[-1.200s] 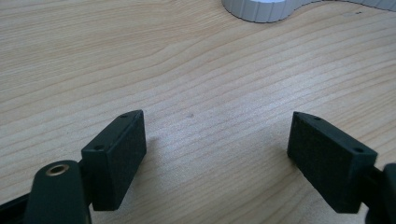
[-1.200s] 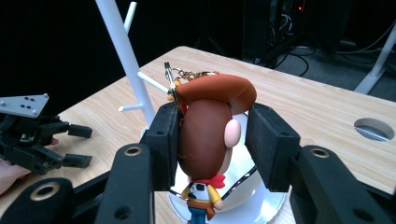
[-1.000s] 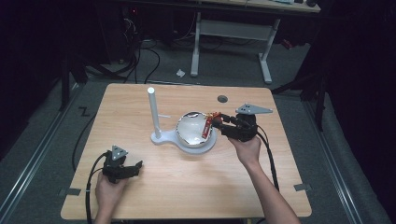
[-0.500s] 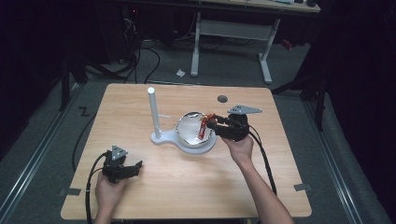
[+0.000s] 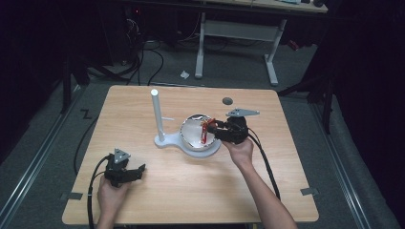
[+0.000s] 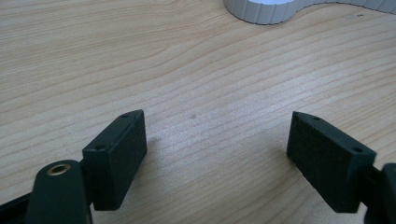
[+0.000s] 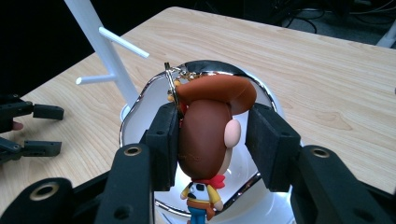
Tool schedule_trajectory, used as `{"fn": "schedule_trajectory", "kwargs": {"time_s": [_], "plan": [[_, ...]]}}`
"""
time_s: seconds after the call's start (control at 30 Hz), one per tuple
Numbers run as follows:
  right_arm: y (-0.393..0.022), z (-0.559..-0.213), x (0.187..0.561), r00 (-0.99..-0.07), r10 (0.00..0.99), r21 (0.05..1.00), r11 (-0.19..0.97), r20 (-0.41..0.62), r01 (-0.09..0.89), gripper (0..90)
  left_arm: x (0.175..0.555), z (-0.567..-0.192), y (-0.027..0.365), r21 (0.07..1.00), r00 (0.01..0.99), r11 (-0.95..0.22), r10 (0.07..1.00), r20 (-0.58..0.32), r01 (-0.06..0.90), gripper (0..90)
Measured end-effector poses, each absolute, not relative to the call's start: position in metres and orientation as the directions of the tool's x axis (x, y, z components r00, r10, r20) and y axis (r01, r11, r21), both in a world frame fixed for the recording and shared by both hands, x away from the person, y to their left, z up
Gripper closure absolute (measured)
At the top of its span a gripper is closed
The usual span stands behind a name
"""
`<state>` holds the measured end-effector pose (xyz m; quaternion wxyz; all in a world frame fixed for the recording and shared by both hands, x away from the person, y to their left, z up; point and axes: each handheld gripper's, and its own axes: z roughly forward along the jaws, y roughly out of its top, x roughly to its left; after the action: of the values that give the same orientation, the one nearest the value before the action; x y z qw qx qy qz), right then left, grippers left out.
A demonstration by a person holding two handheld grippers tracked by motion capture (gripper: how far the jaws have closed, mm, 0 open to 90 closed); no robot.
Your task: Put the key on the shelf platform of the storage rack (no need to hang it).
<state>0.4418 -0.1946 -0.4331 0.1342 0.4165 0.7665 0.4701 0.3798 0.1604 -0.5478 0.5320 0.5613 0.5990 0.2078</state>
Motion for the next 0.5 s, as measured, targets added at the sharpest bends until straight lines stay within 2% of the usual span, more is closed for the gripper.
{"fn": "schedule_trajectory", "kwargs": {"time_s": [0.5], "plan": [[-0.181, -0.444, 0.45, -0.633, 0.747, 0.83, 0.21, 0.204, 0.516, 55.7, 0.38, -0.548, 0.16, 0.847, 0.198, 0.28, 0.894, -0.401, 0.451, 20.3]]}}
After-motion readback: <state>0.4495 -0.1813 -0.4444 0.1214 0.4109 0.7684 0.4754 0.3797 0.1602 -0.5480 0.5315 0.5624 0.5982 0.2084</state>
